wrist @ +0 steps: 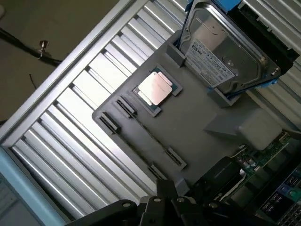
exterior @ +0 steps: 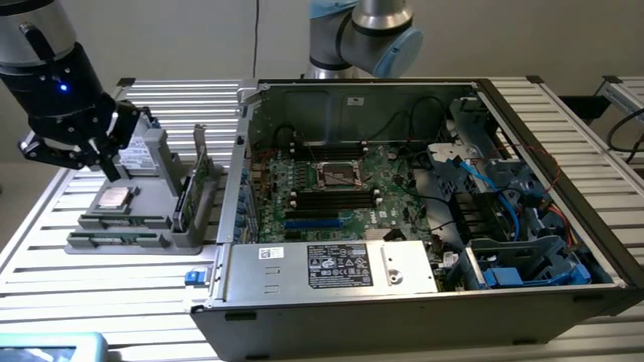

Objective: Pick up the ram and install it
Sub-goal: 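Pick up the ram and move it above insertion slot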

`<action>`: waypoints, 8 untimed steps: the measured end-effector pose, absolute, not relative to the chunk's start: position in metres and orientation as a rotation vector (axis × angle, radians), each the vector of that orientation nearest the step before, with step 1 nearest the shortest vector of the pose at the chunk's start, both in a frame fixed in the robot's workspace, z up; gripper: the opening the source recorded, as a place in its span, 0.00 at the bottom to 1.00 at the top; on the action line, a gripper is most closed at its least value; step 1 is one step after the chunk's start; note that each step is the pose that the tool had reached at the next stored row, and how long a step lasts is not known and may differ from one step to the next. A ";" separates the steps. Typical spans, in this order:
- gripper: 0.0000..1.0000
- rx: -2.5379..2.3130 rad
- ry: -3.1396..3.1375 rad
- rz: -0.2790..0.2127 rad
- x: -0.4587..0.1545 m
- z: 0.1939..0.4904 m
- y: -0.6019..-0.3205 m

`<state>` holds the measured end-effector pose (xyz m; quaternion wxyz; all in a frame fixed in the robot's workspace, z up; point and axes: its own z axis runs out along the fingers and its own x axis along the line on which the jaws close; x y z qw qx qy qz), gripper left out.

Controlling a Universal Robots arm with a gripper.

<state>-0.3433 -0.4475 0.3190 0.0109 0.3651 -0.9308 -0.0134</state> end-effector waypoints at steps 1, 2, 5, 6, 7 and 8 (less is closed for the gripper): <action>0.11 1.165 -2.893 -0.041 -0.343 0.319 -0.447; 0.11 1.191 -2.883 -0.041 -0.343 0.319 -0.447; 0.11 1.269 -2.848 -0.040 -0.343 0.319 -0.447; 0.11 1.294 -2.837 -0.040 -0.343 0.319 -0.447; 0.11 1.321 -2.824 -0.039 -0.343 0.319 -0.447; 0.11 1.346 -2.812 -0.039 -0.343 0.319 -0.447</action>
